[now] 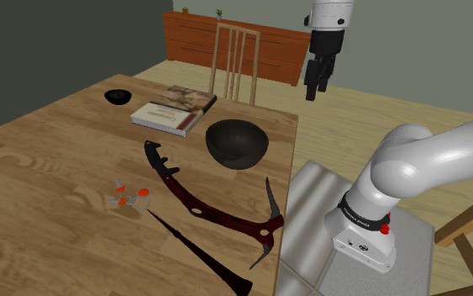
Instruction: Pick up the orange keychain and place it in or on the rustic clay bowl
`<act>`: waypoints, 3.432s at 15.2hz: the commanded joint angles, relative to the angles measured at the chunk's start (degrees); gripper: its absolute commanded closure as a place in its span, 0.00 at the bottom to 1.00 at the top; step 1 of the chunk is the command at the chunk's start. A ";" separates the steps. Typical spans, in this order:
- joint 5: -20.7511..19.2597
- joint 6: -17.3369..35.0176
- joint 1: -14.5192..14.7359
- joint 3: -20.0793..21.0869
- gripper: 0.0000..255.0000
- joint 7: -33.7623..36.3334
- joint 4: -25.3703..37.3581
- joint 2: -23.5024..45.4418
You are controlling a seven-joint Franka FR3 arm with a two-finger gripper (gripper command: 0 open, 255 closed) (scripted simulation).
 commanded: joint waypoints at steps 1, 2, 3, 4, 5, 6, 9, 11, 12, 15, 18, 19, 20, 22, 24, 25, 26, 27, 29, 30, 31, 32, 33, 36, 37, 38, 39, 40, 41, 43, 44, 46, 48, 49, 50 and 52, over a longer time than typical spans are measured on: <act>0.00 0.00 0.00 0.00 0.00 0.00 0.00 0.00; 0.80 1.85 0.66 0.73 0.00 0.30 -0.73 0.49; 1.59 3.72 1.32 1.47 0.00 0.59 -1.40 1.04; 2.36 5.60 1.99 2.23 0.00 0.86 -2.01 1.66; 3.12 7.49 2.65 2.99 0.00 1.12 -2.55 2.35; 3.85 9.40 3.31 3.76 0.00 1.37 -3.03 3.10; 5.90 15.16 5.32 6.10 0.00 2.07 -4.09 5.75; 7.14 19.01 6.60 7.70 0.00 2.49 -4.46 7.83; 7.70 20.93 7.22 8.50 0.00 2.70 -4.55 8.95; 9.18 26.66 8.97 10.95 0.00 3.31 -4.43 12.64; 10.24 32.24 10.50 13.46 0.00 3.97 -3.72 16.75; 10.48 34.06 10.96 14.30 0.00 4.22 -3.36 18.20; 10.65 35.86 11.40 15.14 0.00 4.48 -2.94 19.69; 10.78 39.36 12.17 16.84 0.00 5.08 -1.91 22.75; 10.59 42.73 12.81 18.56 0.00 5.80 -0.66 25.91; 10.35 44.35 13.09 19.42 0.00 6.22 0.05 27.54; 10.00 45.94 13.34 20.28 0.00 6.69 0.81 29.18; 9.54 47.48 13.57 21.13 0.00 7.21 1.63 30.84; 8.27 50.43 13.95 22.83 0.00 8.44 3.42 34.23; 7.43 51.82 14.13 23.65 0.00 9.16 4.39 35.96; 6.44 53.16 14.31 24.44 0.00 9.95 5.41 37.70; 5.31 54.44 14.49 25.22 0.00 10.83 6.48 39.47; 4.03 55.65 14.69 25.95 0.00 11.79 7.61 41.25; -0.70 58.84 15.55 27.75 0.00 15.18 11.30 46.72; -2.54 59.73 15.98 28.17 0.00 16.44 12.65 48.57; -4.47 60.54 16.49 28.50 0.00 17.76 14.05 50.43; -6.49 61.25 17.08 28.74 0.00 19.10 15.51 52.29; -8.53 61.88 17.82 28.82 0.00 20.44 17.03 54.15; -10.58 62.42 18.66 28.80 0.00 21.77 18.62 56.00; -14.59 63.25 20.64 28.46 0.00 24.27 21.96 59.65; -14.72 63.28 20.81 28.35 0.00 24.35 22.10 59.79; -15.95 64.23 21.25 27.83 0.00 25.18 22.40 61.23; -17.18 65.14 21.71 27.28 0.00 26.01 22.76 62.69; -17.78 65.58 21.95 26.99 0.00 26.42 22.96 63.42; -18.38 66.02 22.21 26.68 0.00 26.82 23.17 64.15; -19.30 66.70 22.63 26.17 0.00 27.44 23.53 65.30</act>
